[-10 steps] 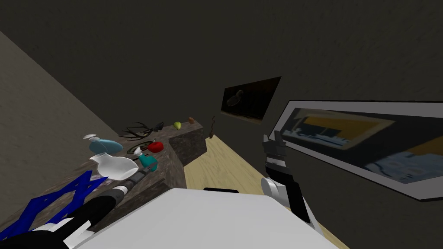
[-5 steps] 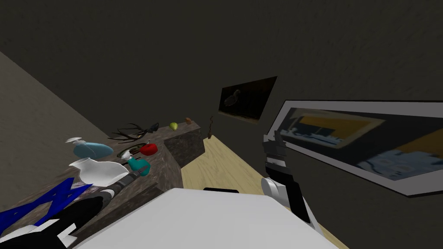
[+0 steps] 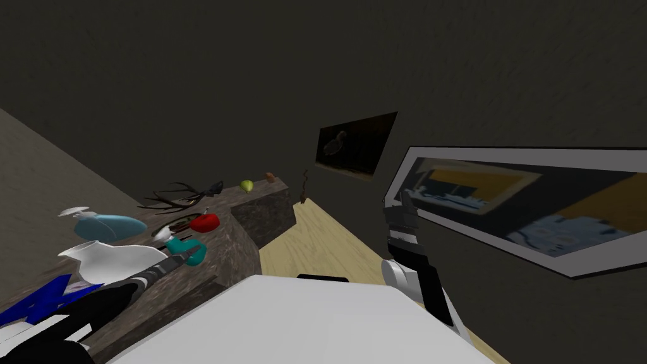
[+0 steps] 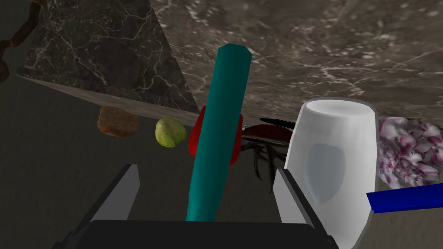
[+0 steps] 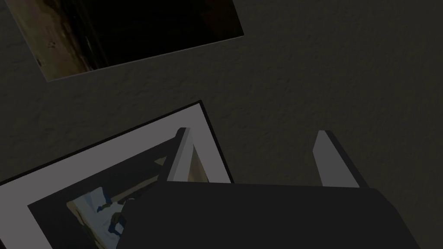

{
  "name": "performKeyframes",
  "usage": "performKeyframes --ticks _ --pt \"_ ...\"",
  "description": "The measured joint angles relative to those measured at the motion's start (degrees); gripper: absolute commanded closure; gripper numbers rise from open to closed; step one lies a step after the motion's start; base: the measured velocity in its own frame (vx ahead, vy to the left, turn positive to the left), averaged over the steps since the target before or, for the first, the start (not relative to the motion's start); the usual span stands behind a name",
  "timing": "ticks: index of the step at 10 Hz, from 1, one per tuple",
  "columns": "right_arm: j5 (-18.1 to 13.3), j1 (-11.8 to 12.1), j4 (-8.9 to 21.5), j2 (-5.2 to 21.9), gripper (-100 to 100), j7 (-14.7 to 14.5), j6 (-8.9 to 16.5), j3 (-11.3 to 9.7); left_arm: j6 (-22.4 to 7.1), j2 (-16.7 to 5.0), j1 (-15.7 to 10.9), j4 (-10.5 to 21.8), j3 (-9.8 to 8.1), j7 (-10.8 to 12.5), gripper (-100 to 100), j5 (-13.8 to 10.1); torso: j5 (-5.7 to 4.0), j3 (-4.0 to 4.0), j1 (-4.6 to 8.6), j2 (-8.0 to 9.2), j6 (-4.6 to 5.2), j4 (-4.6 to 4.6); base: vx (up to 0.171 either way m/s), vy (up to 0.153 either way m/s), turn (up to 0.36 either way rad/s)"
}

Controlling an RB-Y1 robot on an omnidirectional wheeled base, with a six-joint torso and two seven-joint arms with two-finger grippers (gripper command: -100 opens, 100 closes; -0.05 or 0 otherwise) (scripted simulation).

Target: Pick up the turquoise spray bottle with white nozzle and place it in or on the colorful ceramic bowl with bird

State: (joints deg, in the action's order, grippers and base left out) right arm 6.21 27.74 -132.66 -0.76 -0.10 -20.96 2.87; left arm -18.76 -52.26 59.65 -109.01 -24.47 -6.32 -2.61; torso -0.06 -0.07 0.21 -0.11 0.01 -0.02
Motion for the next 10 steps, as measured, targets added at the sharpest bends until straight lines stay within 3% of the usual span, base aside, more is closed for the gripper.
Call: performKeyframes --ticks 4,5,6,8,9,10 --pt "0.0 0.0 0.0 0.0 0 0.0 0.0 0.0 -4.8 -3.9 1.2 1.7 -2.2 -1.9 -100 -0.5 0.01 0.05 -0.02 0.08 0.0 0.02 0.013 -0.045 -0.038" --pt "0.0 0.0 0.0 0.0 0 0.0 0.0 0.0 -5.1 -4.1 1.2 1.8 -2.28 -2.0 0 -0.5 0.03 0.07 -0.11 0.11 -0.03 0.03 0.0 0.0 0.0" --pt "0.0 0.0 0.0 0.0 0 0.0 0.0 0.0 -5.1 -4.0 1.2 1.8 -2.27 -2.0 -100 -0.5 0.05 0.08 -0.17 0.14 -0.03 0.03 0.033 0.031 -0.074" --pt "0.0 0.0 0.0 0.0 0 0.0 0.0 0.0 -4.3 -3.0 -0.1 3.7 -1.38 -2.3 -100 0.2 0.11 0.01 -0.43 0.01 -0.01 0.0 0.028 0.042 -0.04" --pt "0.0 0.0 0.0 0.0 0 0.0 0.0 0.0 -4.2 -3.0 -0.2 3.8 -1.32 -2.3 100 0.2 0.1 0.04 -0.35 0.07 -0.03 0.02 0.0 0.0 0.0" --pt "0.0 0.0 0.0 0.0 0 0.0 0.0 0.0 -4.2 -3.0 -0.2 3.8 -1.33 -2.3 100 0.2 0.07 0.07 -0.27 0.12 -0.03 0.03 0.0 0.0 0.0"
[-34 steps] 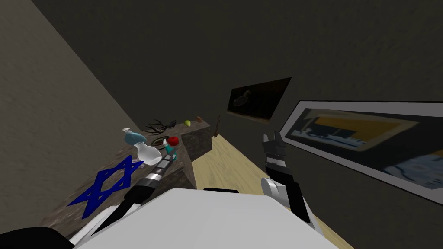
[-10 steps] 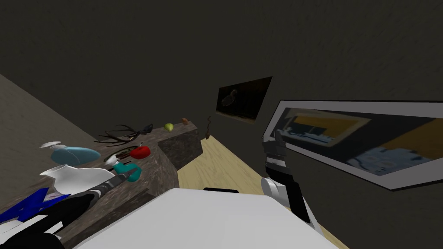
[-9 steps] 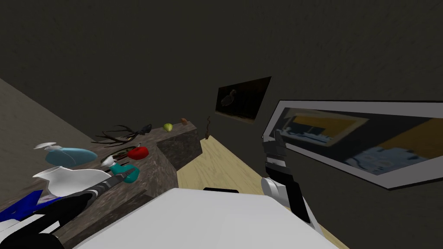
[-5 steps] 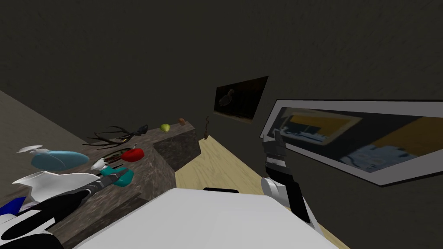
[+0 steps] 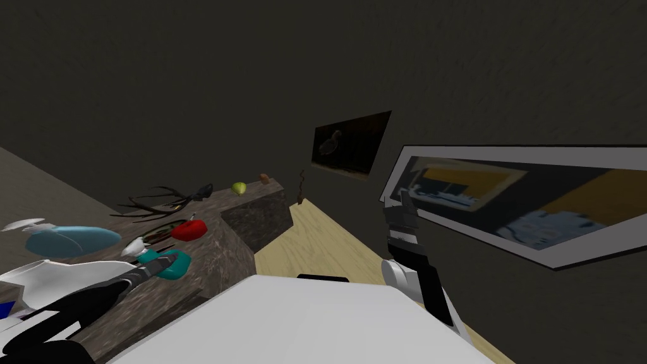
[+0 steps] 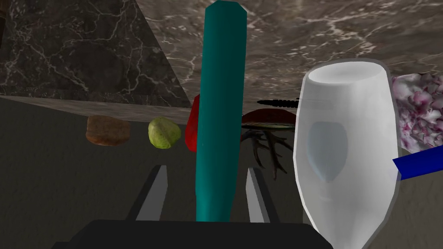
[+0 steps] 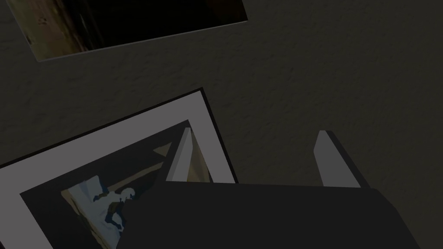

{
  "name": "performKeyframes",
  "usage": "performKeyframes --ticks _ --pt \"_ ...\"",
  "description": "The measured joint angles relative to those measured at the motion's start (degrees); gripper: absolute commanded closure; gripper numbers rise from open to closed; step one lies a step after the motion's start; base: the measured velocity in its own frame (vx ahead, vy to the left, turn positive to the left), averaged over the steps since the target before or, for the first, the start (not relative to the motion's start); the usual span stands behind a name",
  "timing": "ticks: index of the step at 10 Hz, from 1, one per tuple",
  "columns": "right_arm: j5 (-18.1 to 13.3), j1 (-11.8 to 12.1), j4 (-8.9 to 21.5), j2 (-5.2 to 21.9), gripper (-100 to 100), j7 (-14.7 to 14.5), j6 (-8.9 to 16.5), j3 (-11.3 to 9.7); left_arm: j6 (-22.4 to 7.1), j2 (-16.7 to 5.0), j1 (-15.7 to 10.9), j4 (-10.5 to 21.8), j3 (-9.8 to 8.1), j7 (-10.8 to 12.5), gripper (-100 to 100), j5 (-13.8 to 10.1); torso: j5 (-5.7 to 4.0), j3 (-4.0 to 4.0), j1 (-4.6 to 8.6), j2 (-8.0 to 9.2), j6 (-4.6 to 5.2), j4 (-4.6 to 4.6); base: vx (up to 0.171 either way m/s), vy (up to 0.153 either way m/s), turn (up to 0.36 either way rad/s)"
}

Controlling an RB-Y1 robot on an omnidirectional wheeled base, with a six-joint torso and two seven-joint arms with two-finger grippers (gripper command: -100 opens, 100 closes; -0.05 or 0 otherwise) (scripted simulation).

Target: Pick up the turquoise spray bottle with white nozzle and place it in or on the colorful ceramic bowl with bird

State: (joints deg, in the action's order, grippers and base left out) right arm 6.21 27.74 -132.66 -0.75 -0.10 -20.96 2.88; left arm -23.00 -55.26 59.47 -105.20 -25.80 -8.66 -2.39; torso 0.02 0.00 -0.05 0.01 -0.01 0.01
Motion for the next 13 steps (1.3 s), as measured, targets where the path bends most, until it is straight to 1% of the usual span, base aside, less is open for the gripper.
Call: performKeyframes --ticks 3,4,5,6,7,8,10,11,12,13 --pt "0.0 0.0 0.0 0.0 0 0.0 0.0 0.0 0.0 0.0 0.0 0.0 -0.01 0.0 100 0.0 0.01 0.01 0.03 0.02 0.02 0.01 0.0 0.0 0.0" --pt "0.0 0.0 0.0 0.0 0 0.0 0.0 0.0 0.0 0.0 0.0 0.0 -0.01 0.0 0 0.0 0.01 0.01 0.03 0.02 0.02 0.01 0.0 0.0 0.0" --pt "0.0 0.0 0.0 0.0 0 0.0 0.0 0.0 0.0 0.0 0.0 0.0 -0.01 0.0 100 0.0 0.01 0.01 0.03 0.02 0.02 0.01 -0.032 -0.037 0.084" --pt "0.0 0.0 0.0 0.0 0 0.0 0.0 0.0 -0.5 -0.6 0.7 -1.1 -0.48 0.1 100 -0.4 -0.03 0.07 0.19 0.12 -0.02 0.03 -0.02 -0.026 0.025" --pt "0.0 0.0 0.0 0.0 0 0.0 0.0 0.0 -0.6 -0.6 0.8 -1.3 -0.53 0.2 0 -0.4 -0.03 0.07 0.17 0.11 0.0 0.03 0.0 0.0 0.0" --pt "0.0 0.0 0.0 0.0 0 0.0 0.0 0.0 -0.6 -0.6 0.8 -1.2 -0.52 0.2 100 -0.4 -0.02 0.04 0.1 0.06 0.0 0.02 -0.083 -0.073 -0.107" --pt "0.0 0.0 0.0 0.0 0 0.0 0.0 0.0 -1.8 0.3 2.1 -1.2 -1.05 1.4 100 -1.1 0.33 0.27 0.41 0.58 -0.24 -0.01 -0.122 -0.09 -0.097" --pt "0.0 0.0 0.0 0.0 0 0.0 0.0 0.0 -2.3 0.2 3.8 -0.8 -1.73 2.3 100 -2.4 0.4 0.37 0.29 0.77 -0.41 0.0 -0.103 -0.026 -0.063" --pt "0.0 0.0 0.0 0.0 0 0.0 0.0 0.0 -3.0 1.5 4.1 -0.5 -1.61 2.9 100 -2.1 0.6 0.4 0.03 0.84 -0.53 -0.02 -0.081 0.031 -0.06" --pt "0.0 0.0 0.0 0.0 0 0.0 0.0 0.0 -4.1 1.7 4.3 -0.1 -1.44 3.4 100 -2.5 0.68 0.38 -0.31 0.81 -0.56 -0.03 -0.082 0.061 -0.085"
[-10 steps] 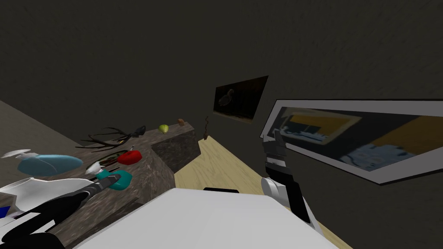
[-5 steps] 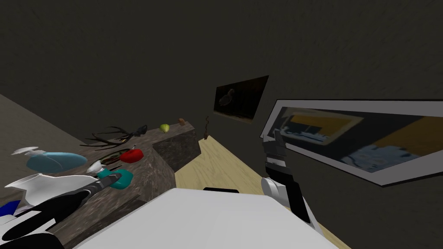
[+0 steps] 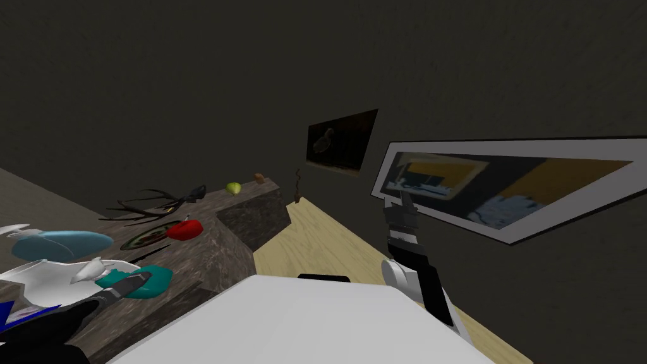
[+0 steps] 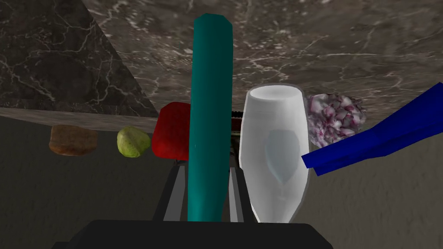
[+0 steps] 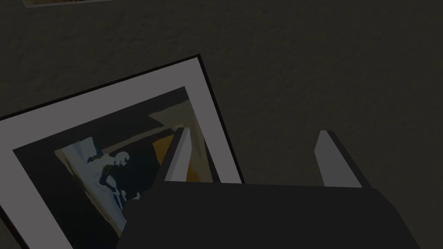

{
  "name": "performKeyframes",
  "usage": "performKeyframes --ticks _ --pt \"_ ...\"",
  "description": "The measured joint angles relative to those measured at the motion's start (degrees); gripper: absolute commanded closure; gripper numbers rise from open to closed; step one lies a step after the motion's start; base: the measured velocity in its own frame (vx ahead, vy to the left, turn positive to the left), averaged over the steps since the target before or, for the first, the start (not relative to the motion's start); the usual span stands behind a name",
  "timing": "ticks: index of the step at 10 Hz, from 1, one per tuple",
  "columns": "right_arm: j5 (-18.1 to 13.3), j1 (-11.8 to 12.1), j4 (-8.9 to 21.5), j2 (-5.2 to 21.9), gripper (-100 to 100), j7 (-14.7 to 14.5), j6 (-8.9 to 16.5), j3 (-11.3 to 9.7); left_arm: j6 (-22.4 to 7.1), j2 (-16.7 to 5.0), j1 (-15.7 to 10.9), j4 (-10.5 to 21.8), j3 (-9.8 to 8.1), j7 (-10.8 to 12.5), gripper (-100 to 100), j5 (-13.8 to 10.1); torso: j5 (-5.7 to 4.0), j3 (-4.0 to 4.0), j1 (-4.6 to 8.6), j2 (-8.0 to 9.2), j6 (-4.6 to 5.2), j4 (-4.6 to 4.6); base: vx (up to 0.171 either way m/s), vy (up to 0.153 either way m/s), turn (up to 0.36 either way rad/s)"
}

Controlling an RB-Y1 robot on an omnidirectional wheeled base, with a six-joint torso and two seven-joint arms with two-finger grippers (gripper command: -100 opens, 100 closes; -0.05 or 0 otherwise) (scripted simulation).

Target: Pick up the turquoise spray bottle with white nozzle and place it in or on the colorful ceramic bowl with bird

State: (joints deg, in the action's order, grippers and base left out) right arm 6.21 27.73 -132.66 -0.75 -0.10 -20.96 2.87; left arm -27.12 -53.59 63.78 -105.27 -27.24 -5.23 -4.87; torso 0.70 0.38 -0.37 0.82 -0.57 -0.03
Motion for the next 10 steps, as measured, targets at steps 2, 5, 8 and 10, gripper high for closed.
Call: performKeyframes --ticks 2,5,8,10 --pt "0.0 0.0 0.0 0.0 0 0.0 0.0 0.0 -1.4 -0.2 1.4 1.4 -0.72 1.2 100 -1.4 0.07 -0.01 -0.33 -0.02 -0.04 -0.01 -0.085 0.089 -0.092" --pt "0.0 0.0 0.0 0.0 0 0.0 0.0 0.0 -5.0 -0.1 3.4 2.8 -2.14 3.1 100 -3.3 0.18 0.06 -0.68 0.12 -0.13 0.01 -0.115 0.133 -0.13" --pt "0.0 0.0 0.0 0.0 0 0.0 0.0 0.0 -7.4 -1.1 4.9 5.9 -3.23 4.7 100 -5.8 0.16 0.17 -1.04 0.35 -0.22 0.02 -0.152 0.141 -0.178" --pt "0.0 0.0 0.0 0.0 0 0.0 0.0 0.0 -7.9 -2.8 6.8 8.2 -4.58 5.3 100 -8.4 0.13 0.01 -1.1 0.05 -0.15 -0.04 -0.114 0.17 -0.242"
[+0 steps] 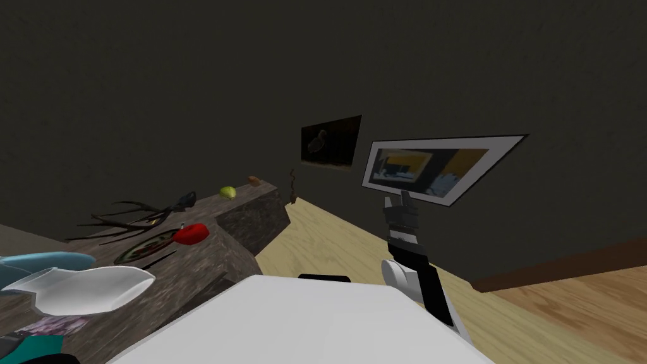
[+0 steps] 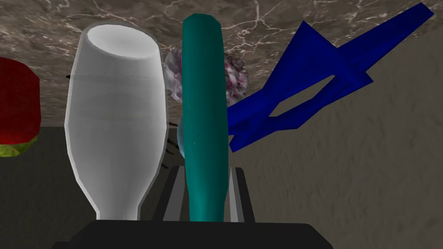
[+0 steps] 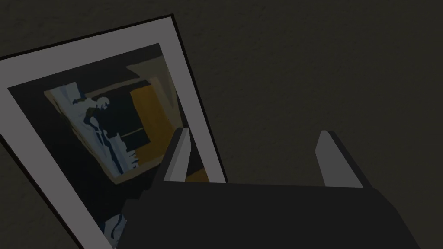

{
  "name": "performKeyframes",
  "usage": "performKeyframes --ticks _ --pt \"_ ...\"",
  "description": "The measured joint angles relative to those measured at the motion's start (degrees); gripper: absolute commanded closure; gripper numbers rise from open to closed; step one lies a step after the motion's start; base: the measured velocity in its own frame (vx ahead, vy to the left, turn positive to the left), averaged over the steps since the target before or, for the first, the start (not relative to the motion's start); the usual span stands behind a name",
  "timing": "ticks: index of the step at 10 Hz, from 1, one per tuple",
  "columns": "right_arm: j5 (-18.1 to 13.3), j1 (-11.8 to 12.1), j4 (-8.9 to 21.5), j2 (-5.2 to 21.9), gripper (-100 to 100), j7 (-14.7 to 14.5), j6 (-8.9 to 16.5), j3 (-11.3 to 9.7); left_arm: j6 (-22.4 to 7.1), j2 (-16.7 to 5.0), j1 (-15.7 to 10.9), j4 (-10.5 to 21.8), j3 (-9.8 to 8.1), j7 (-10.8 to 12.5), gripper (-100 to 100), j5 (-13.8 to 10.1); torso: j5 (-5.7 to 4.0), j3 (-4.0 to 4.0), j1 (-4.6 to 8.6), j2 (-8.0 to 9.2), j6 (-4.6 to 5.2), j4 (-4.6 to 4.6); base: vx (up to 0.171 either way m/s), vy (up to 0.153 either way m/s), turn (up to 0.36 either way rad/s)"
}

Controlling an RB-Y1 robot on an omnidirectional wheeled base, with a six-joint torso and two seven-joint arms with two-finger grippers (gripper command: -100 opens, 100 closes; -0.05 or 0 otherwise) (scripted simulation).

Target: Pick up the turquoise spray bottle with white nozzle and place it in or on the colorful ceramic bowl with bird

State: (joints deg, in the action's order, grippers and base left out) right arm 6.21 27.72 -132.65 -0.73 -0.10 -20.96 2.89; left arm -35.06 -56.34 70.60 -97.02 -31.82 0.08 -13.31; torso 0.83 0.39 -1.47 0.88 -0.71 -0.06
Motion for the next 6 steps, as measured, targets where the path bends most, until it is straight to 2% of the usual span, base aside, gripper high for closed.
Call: performKeyframes --ticks 2,4,6 --pt "0.0 0.0 0.0 0.0 0 0.0 0.0 0.0 -1.3 -1.5 -0.4 2.1 -0.26 0.7 100 -1.5 0.04 -0.02 -0.45 -0.02 -0.07 -0.02 -0.123 0.186 -0.227" --pt "0.0 0.0 0.0 0.0 0 0.0 0.0 0.0 -2.0 -4.0 -0.7 4.3 -0.6 1.0 100 -3.6 -0.1 0.06 -1.15 0.12 -0.35 -0.02 -0.111 0.183 -0.194" --pt "0.0 0.0 0.0 0.0 0 0.0 0.0 0.0 -2.3 -6.7 0.1 6.5 -1.99 1.0 100 -6.1 -0.08 0.09 -1.34 0.19 -0.45 -0.02 -0.118 0.175 -0.198"
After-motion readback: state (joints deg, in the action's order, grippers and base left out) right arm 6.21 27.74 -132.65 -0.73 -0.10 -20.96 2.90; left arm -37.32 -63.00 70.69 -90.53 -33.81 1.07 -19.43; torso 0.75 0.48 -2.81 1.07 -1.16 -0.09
